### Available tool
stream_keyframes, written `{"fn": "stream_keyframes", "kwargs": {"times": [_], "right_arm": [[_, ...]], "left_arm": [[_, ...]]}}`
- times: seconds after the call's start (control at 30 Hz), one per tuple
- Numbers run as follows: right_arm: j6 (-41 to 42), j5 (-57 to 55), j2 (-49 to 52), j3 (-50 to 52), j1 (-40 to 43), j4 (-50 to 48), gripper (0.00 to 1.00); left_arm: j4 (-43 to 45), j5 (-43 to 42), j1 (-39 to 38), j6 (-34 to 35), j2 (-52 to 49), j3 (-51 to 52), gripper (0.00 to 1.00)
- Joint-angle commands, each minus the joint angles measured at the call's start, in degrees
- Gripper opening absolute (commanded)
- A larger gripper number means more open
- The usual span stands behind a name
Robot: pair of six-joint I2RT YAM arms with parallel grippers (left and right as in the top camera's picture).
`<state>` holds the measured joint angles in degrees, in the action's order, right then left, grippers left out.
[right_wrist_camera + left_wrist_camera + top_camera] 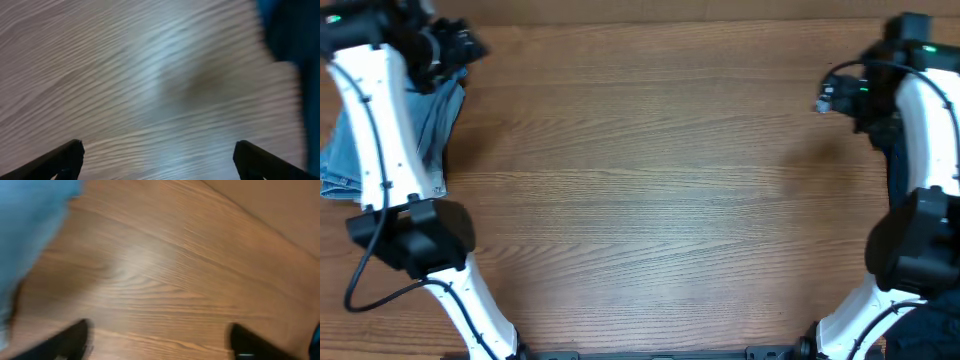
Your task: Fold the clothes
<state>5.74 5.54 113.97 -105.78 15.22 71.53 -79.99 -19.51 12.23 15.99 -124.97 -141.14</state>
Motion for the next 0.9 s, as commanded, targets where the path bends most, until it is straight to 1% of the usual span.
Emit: {"fn": "stream_keyframes", "kwargs": {"times": [0.0, 0.1, 0.27, 0.87], "right_arm": [[0.3, -0.4, 0.2, 0.0, 4.0, -0.2, 1.0], [0.3, -0.4, 0.2, 0.0, 5.7, -0.5, 1.0], [0.3, -0.4, 0.2, 0.0, 5.9, -0.8, 1.0], [0.3, -0.4, 0.2, 0.0, 5.9, -0.8, 1.0]], "left_arm": [[1.3, 2.2, -5.8, -0.8, -0.3, -0.3, 1.0], [1.3, 2.6, -8.9, -0.8, -0.3, -0.3, 1.0], [1.3, 2.6, -11.5, -0.8, -0.3, -0.3, 1.0], [1.3, 2.6, -11.5, -0.8, -0.3, -0.3, 1.0]]}}
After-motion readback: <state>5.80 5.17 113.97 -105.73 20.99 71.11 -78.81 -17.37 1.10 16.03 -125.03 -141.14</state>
